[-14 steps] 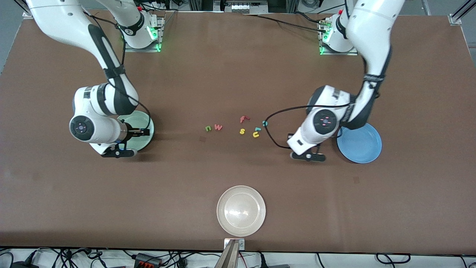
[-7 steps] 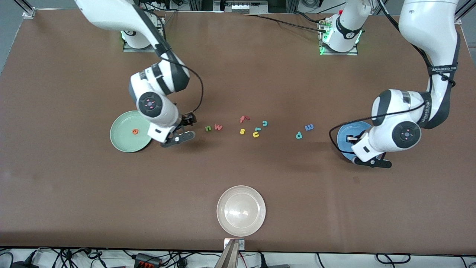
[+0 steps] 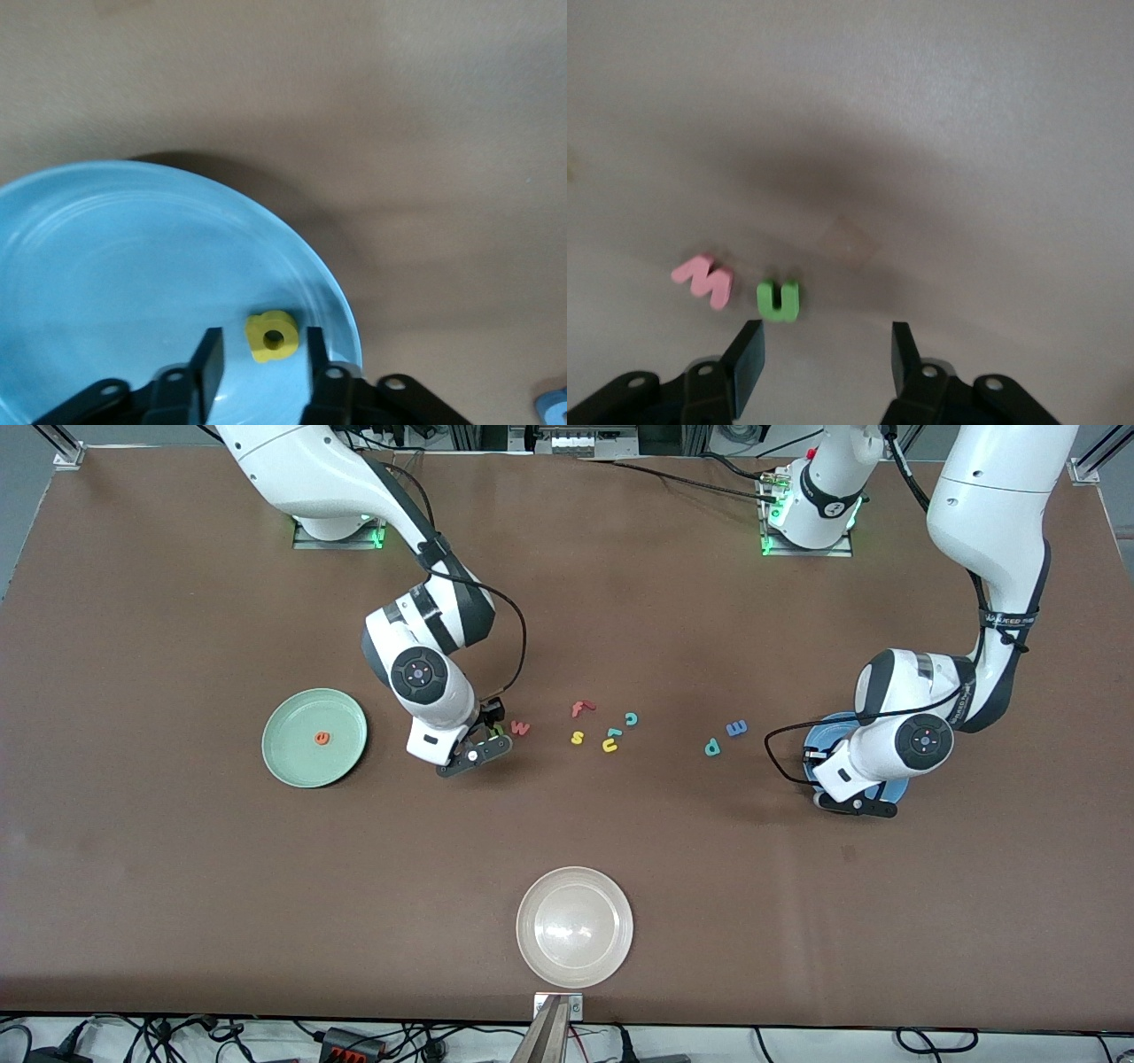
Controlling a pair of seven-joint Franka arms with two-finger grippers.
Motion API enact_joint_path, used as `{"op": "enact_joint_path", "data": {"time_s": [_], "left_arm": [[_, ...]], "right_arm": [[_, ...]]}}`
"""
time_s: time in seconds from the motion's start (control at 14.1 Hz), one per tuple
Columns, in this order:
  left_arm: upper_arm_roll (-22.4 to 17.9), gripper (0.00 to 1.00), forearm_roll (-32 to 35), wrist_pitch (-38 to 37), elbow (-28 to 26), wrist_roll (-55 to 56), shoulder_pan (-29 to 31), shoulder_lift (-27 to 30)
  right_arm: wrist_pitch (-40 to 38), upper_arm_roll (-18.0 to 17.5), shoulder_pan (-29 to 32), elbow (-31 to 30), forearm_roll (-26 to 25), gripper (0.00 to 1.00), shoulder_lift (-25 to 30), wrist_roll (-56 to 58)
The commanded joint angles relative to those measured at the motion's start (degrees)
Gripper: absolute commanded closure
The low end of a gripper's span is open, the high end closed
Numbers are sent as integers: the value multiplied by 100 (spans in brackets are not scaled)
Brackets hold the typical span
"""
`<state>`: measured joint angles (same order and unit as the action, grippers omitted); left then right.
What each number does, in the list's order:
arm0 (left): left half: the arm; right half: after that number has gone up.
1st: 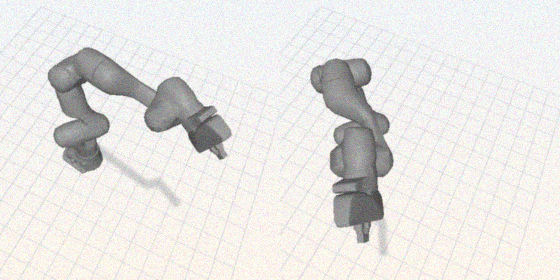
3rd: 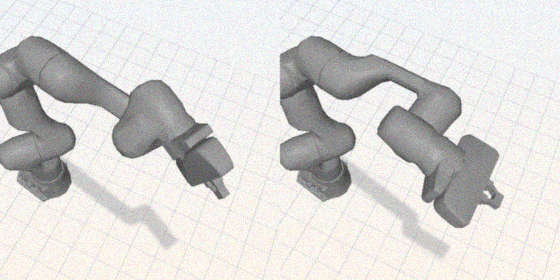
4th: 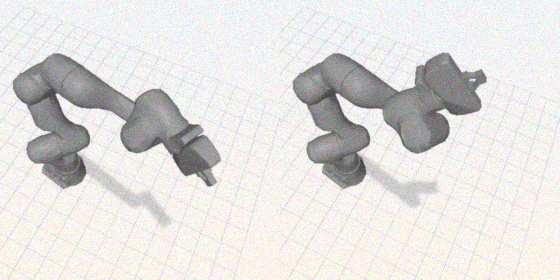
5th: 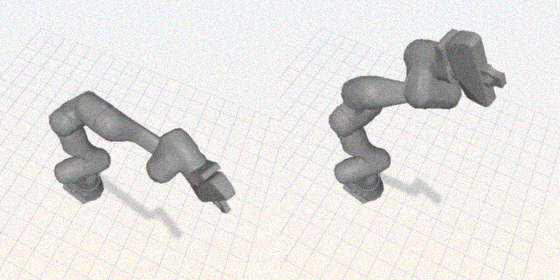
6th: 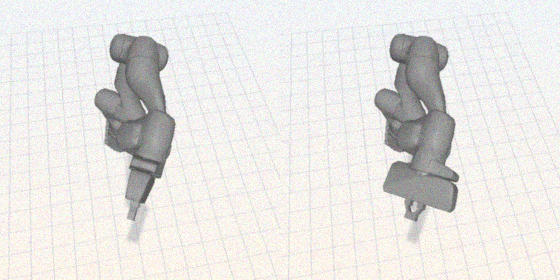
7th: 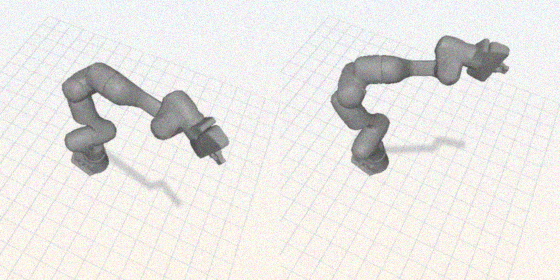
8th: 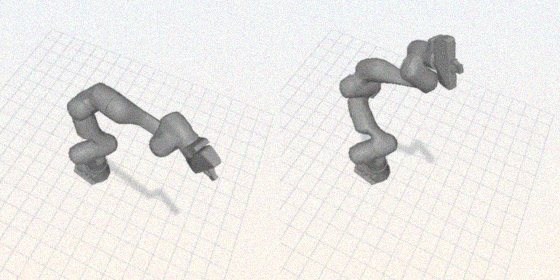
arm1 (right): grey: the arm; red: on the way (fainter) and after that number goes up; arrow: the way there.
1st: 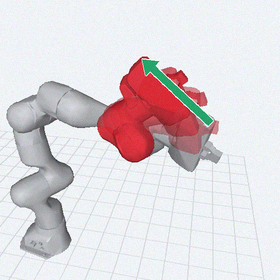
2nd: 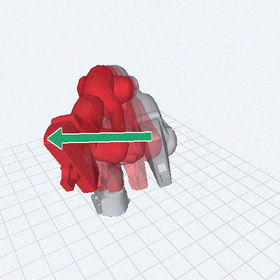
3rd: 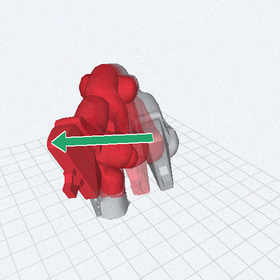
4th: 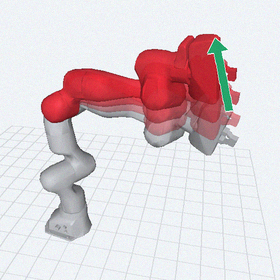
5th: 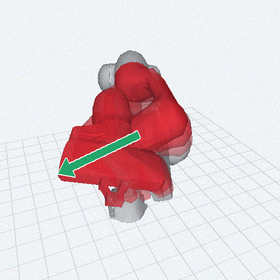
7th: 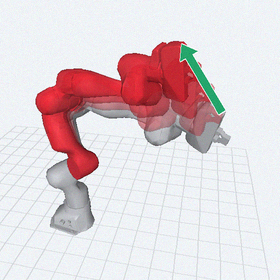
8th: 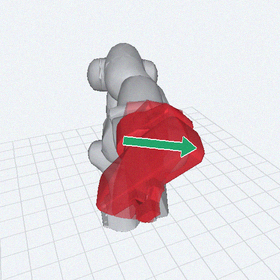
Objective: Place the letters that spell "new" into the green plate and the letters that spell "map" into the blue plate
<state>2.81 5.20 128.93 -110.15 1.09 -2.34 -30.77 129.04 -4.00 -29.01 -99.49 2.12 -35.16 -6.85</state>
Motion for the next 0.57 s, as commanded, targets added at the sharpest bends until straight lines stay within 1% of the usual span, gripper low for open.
{"op": "enact_joint_path", "data": {"time_s": [0.0, 0.14, 0.21, 0.28, 0.43, 0.5], "left_arm": [[52, 0, 104, -603, 168, -13, 6, 387], [149, 0, 16, -1201, 493, 49, -64, 457], [393, 0, -19, -1308, 521, 188, -73, 501], [639, 0, -19, -1300, 512, 494, -74, 501], [1087, 0, -19, -1239, 503, 1599, -91, 423], [1255, 0, -19, -1126, 495, 2005, -91, 344]], "right_arm": [[209, 31, -271, 140, 17, 34, -236, -228], [209, 31, -316, 131, -9, 34, -272, -448], [201, 31, -334, 96, -9, 34, -272, -527], [192, 31, -369, 87, -18, 37, -280, -580], [200, 31, -413, 96, -18, 38, -315, -677], [209, 31, -413, 96, -27, 40, -333, -677]]}}
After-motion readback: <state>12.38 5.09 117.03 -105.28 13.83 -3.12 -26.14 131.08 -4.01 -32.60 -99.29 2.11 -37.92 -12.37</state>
